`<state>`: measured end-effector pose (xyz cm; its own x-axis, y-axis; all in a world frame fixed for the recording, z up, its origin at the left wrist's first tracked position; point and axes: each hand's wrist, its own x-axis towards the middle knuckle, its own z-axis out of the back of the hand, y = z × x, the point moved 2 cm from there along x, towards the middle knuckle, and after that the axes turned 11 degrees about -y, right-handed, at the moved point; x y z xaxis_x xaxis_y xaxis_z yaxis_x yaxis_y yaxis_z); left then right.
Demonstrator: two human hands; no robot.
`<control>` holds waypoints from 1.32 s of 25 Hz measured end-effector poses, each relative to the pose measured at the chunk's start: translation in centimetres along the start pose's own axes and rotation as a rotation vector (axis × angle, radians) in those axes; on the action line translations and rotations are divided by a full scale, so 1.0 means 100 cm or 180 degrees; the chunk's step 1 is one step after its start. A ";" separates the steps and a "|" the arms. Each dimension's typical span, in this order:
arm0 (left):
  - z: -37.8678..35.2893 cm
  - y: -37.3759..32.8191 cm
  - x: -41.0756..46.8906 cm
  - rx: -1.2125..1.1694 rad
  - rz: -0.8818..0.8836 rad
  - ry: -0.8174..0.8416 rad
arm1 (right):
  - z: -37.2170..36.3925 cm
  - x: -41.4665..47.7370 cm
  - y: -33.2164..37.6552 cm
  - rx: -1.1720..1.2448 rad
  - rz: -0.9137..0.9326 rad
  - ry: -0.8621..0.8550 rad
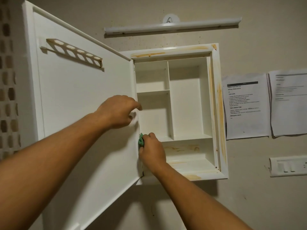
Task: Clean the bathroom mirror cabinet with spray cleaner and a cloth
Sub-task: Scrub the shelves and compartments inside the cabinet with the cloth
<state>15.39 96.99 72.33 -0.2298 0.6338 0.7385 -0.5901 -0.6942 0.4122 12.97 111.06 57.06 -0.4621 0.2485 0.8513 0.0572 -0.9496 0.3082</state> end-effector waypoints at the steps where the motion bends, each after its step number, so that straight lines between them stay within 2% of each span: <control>1: -0.001 -0.002 0.000 -0.0004 -0.0008 0.0009 | 0.003 -0.001 -0.004 -0.0153 0.0263 0.0013; 3: -0.005 -0.006 0.000 0.0027 -0.0030 0.0028 | 0.017 -0.005 -0.018 -0.0568 0.0732 0.0060; 5: -0.008 -0.008 0.002 0.0081 -0.0044 0.0055 | 0.033 -0.004 -0.041 -0.0793 0.0851 0.0029; 7: -0.011 -0.007 0.002 0.0161 -0.0078 0.0134 | 0.052 -0.002 -0.064 -0.0707 0.0607 -0.0035; 10: -0.015 -0.006 0.002 0.0214 -0.0107 0.0186 | 0.093 -0.001 -0.099 -0.0277 -0.0130 -0.0084; 12: -0.020 -0.005 0.002 0.0226 -0.0121 0.0136 | 0.127 0.002 -0.124 -0.0062 -0.0575 -0.0542; 15: -0.027 -0.009 0.008 0.0158 -0.0101 0.0116 | 0.149 0.004 -0.145 -0.0621 -0.0609 -0.1059; 19: -0.036 -0.018 0.014 0.0074 -0.0068 0.0286 | 0.114 -0.011 -0.136 -0.0899 -0.0703 -0.0807; 22: -0.047 -0.017 0.013 0.0040 -0.0039 0.0344 | 0.084 -0.020 -0.119 -0.0204 -0.0940 -0.0574; 24: -0.050 -0.012 0.013 -0.0031 0.0007 0.0331 | 0.069 -0.021 -0.098 0.0135 -0.0692 -0.0163; 26: -0.051 -0.007 0.012 -0.0161 0.0044 0.0283 | 0.072 -0.009 -0.078 0.0386 -0.0494 -0.0144; 29: -0.055 -0.001 0.013 -0.0289 0.0022 0.0173 | 0.104 0.031 -0.062 0.0414 -0.0418 -0.0702; 33: -0.055 -0.001 0.021 -0.0319 0.0001 0.0131 | 0.147 0.099 -0.048 -0.0114 0.0322 -0.1527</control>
<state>10.72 100.21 70.89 -0.2605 0.6484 0.7153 -0.6640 -0.6582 0.3548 21.13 120.89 70.27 0.0044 0.2068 0.9784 0.0464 -0.9774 0.2064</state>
